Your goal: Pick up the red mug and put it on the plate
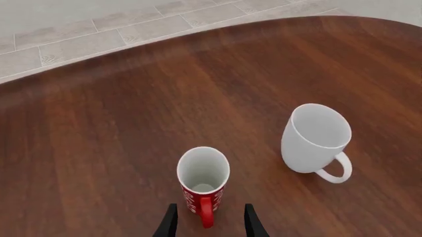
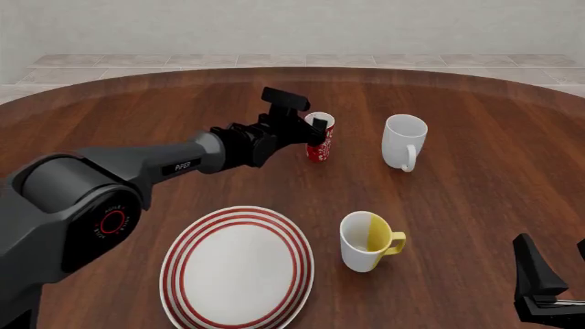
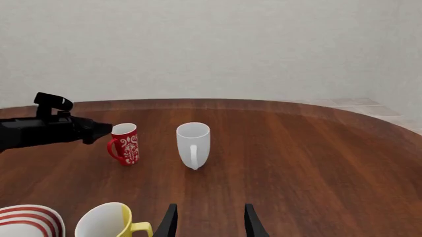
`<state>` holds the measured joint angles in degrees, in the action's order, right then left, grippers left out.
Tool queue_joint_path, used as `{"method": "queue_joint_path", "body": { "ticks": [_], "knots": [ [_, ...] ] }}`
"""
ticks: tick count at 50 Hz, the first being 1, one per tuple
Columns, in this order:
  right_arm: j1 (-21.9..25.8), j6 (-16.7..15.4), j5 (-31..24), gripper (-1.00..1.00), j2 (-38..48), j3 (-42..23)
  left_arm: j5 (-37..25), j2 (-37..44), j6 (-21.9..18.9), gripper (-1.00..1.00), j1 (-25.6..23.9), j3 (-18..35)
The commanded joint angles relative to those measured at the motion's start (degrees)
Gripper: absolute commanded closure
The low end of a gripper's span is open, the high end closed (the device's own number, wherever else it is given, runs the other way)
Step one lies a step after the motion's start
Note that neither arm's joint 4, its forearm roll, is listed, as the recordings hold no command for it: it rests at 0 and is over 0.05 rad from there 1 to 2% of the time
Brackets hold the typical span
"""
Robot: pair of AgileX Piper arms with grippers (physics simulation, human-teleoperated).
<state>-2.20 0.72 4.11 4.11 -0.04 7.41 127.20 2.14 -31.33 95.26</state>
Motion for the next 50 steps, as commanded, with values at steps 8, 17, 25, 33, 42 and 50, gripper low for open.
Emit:
{"method": "queue_joint_path", "body": {
  "ticks": [8,17,25,33,42,50],
  "knots": [
    [0.0,0.0,0.7,-1.00,0.8,0.0,0.5,1.1,0.4,-1.00,0.1,0.3],
    [-0.1,0.1,1.0,-1.00,1.1,0.0,0.9,2.0,0.0,-1.00,-0.1,0.6],
    [-0.1,0.1,0.8,-1.00,1.0,0.0,0.6,2.2,-0.4,-1.00,-0.4,1.0],
    [-0.2,0.2,0.0,-1.00,0.1,0.0,1.1,2.7,-0.2,-1.00,-0.5,1.1],
    [-0.1,0.1,0.3,-1.00,0.5,0.0,0.9,4.1,-0.4,-1.00,-0.1,2.5],
    [-0.2,0.1,0.7,-1.00,0.9,0.0,1.0,5.2,-0.6,-1.00,0.0,3.1]
  ]
}}
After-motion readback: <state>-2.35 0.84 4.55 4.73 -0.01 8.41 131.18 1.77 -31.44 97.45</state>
